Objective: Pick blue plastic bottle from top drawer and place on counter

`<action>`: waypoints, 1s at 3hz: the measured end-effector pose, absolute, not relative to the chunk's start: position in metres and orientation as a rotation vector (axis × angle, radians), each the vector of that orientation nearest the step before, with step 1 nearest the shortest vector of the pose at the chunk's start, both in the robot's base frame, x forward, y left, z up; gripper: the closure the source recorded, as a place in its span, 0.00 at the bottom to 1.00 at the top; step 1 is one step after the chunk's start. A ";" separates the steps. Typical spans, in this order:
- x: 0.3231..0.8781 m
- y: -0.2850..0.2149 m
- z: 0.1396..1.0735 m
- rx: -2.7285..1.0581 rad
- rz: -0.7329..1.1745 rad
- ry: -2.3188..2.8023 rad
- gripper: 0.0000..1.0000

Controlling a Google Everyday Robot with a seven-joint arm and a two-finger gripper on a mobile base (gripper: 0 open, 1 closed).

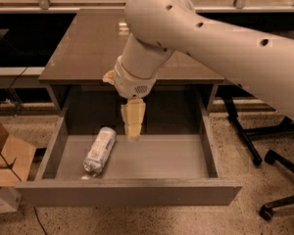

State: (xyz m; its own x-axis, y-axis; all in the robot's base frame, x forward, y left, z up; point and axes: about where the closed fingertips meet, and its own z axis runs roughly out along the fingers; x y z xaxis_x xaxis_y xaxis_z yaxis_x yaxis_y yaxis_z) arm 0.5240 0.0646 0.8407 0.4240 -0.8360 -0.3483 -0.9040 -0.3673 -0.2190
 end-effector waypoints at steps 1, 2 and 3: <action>0.525 0.082 0.794 -2.326 0.193 1.520 0.00; 0.534 0.095 0.758 -2.299 0.172 1.558 0.00; 0.546 0.107 0.726 -2.296 0.180 1.575 0.00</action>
Offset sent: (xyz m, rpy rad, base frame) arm 0.0246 0.0468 -0.1274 -0.0513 -0.0303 -0.1022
